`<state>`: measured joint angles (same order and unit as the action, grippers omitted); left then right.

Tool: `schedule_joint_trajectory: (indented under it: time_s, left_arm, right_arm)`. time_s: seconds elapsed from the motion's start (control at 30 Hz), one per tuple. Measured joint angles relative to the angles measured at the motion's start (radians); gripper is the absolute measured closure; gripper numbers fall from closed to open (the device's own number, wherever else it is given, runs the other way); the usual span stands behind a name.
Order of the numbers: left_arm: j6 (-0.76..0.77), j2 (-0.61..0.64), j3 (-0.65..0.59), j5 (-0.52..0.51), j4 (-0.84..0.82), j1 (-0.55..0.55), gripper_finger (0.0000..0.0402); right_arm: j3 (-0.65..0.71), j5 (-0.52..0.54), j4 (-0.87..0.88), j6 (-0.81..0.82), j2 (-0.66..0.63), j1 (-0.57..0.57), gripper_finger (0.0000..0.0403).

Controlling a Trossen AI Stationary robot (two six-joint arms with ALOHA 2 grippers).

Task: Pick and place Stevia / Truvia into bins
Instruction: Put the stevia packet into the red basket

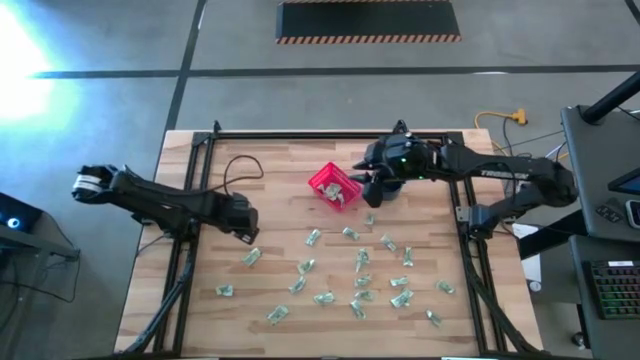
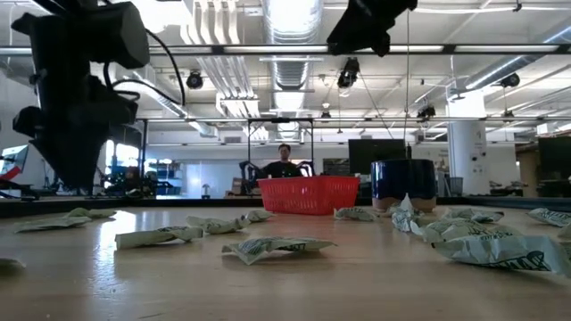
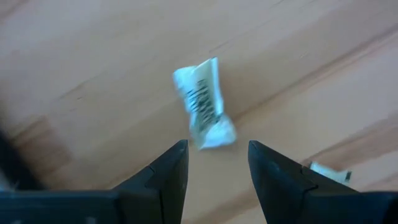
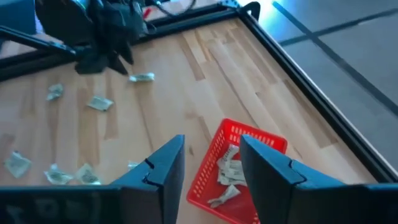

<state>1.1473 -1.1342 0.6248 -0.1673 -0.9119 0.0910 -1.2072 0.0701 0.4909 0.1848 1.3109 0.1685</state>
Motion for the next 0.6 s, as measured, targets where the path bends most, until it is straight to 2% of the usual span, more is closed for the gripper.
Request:
schedule_joint_trajectory:
  time_s: [0.13, 0.37, 0.6]
  left_arm:
    - [0.0, -0.049, -0.037, -0.009, 0.103, 0.0, 0.0251]
    - [0.0, -0.143, -0.055, -0.018, 0.112, -0.002, 0.0251]
    - [-0.002, -0.163, -0.042, -0.071, 0.119, -0.002, 0.0251]
  right_arm:
    - [0.004, 0.001, 0.004, 0.018, -0.035, -0.015, 0.0262]
    - [0.015, 0.003, 0.03, 0.026, -0.063, -0.056, 0.0262]
    - [0.031, 0.008, 0.037, 0.052, -0.057, -0.086, 0.0257]
